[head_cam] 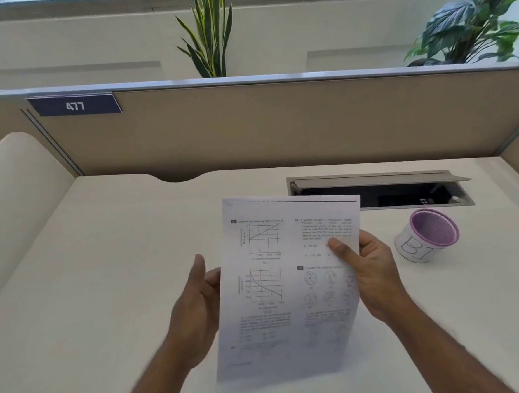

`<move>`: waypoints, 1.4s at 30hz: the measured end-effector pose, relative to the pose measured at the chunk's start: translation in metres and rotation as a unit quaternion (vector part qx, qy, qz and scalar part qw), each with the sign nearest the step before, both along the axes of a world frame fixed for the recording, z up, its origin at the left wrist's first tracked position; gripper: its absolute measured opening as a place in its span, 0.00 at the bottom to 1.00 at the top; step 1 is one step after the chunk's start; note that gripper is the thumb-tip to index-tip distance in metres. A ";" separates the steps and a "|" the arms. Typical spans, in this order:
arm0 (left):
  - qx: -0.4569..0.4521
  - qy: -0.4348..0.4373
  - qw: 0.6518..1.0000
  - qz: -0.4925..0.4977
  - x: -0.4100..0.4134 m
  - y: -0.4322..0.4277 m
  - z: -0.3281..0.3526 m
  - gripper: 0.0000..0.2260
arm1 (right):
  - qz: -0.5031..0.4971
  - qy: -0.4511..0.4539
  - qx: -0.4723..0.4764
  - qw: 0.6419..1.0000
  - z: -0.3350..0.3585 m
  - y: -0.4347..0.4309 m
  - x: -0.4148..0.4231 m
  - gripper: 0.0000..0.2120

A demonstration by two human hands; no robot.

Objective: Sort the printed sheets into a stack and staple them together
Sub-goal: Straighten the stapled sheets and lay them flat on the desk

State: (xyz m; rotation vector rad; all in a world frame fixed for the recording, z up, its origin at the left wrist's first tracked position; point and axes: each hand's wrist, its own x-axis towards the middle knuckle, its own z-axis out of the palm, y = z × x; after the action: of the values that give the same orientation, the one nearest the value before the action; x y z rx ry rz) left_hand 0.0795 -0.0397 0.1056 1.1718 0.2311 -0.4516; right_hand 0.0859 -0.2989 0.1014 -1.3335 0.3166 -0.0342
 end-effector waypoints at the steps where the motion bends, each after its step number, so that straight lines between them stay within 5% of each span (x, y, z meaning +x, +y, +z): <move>1: 0.019 -0.038 0.999 -0.007 -0.001 0.007 -0.003 0.30 | -0.006 -0.009 -0.012 1.000 -0.001 0.000 0.001 0.12; 5: 0.170 -0.141 0.973 0.066 -0.009 0.001 -0.021 0.10 | -0.017 -0.011 -0.038 0.999 -0.010 0.002 0.010 0.14; 8: 0.188 -0.119 0.968 0.113 -0.002 -0.005 -0.030 0.08 | 0.018 0.016 -0.031 0.999 -0.019 0.004 0.013 0.21; 15: 0.267 -0.083 0.951 0.132 0.063 0.012 -0.055 0.08 | 0.074 0.108 -0.057 0.990 -0.079 0.027 0.006 0.10; 22: 0.416 -0.088 0.904 0.046 0.140 0.022 -0.090 0.16 | 0.036 0.105 -0.278 0.954 -0.109 0.041 0.068 0.14; 26: 0.476 -0.110 0.872 0.011 0.164 0.017 -0.094 0.22 | 0.053 0.089 -0.358 0.928 -0.114 0.050 0.091 0.26; 32: 0.516 -0.120 0.848 0.027 0.187 0.022 -0.117 0.24 | 0.169 -0.019 -0.553 0.816 -0.136 0.051 0.093 0.35; 35: 0.540 -0.156 0.827 -0.004 0.191 0.021 -0.125 0.24 | 0.223 -0.014 -0.573 0.789 -0.146 0.050 0.088 0.36; 42: 0.627 -0.279 0.716 -0.131 0.172 0.015 -0.137 0.33 | 0.177 -0.015 -0.610 0.772 -0.153 0.071 0.095 0.33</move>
State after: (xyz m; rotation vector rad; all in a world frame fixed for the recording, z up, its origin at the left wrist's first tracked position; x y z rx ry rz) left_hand 0.2511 -0.0245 -0.0318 2.6562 -0.2362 -0.0989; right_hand 0.1806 -0.2275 -0.0513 -2.6816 -0.0471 0.0739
